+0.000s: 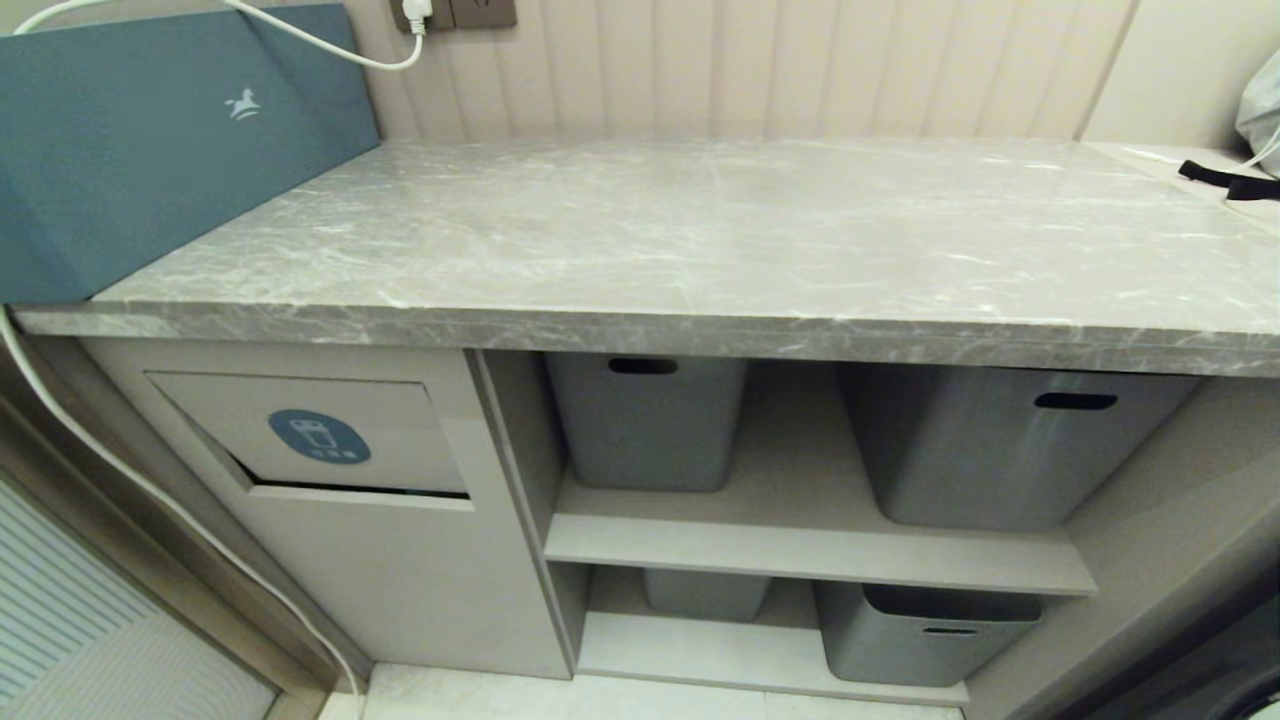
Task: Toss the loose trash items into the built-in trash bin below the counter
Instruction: Put the garbage in the trash can
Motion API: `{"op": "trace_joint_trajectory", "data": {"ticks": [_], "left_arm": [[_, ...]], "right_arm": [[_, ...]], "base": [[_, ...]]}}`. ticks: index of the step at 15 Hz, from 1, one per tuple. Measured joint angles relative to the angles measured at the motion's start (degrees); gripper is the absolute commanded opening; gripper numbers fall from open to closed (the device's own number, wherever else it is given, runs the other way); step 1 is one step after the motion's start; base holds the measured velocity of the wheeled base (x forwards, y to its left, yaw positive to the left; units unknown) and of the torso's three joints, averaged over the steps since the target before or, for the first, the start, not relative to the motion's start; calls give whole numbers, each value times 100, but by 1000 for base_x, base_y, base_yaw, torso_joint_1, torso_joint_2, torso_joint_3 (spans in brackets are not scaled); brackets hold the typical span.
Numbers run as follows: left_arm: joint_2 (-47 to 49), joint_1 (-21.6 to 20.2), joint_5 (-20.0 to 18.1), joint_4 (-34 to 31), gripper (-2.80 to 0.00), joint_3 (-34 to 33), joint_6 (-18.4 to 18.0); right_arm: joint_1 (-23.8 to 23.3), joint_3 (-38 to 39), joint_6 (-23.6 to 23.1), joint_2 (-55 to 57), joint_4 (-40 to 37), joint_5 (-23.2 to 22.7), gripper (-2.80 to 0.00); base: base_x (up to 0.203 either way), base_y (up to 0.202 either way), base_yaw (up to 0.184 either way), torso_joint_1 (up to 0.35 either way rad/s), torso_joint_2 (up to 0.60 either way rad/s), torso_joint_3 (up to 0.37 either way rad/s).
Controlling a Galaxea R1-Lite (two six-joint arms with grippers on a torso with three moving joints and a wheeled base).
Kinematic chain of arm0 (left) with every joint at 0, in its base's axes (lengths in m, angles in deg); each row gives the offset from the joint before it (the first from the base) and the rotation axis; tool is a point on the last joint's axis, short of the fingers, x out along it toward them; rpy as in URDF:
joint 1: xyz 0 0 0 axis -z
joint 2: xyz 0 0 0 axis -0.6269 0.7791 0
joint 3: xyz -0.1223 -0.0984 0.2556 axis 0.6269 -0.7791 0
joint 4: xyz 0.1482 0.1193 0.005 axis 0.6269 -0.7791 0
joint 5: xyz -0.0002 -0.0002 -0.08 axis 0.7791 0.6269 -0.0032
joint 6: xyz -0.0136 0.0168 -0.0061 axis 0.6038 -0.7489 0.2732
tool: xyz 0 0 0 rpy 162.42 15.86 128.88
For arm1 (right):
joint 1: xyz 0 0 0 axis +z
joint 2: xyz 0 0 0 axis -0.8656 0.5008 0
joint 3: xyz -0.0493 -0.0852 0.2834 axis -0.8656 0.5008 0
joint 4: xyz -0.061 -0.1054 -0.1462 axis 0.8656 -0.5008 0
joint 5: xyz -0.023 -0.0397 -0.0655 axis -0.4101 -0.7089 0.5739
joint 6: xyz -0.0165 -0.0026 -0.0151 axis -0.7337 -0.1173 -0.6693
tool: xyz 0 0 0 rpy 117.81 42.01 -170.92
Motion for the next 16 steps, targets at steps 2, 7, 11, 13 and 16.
{"op": "trace_joint_trajectory", "data": {"ticks": [2,7,11,13,16], "left_arm": [[632,21,140,39,-280,758,87],[2970,64,1023,124,-280,1929,960],[3789,-485,868,138,-280,1367,1551],[4224,-1054,87,141,-280,1337,2256],[4900,-1369,-399,296,-280,1305,2845]], "right_arm": [[5,0,0,0,0,0,-280],[2,0,2,0,0,2,-280],[2,0,0,0,0,0,-280],[6,0,0,0,0,0,-280],[2,0,0,0,0,0,-280]], "base": [[0,0,0,0,0,0],[0,0,0,0,0,0],[0,0,0,0,0,0],[0,0,0,0,0,0],[0,0,0,0,0,0]]}}
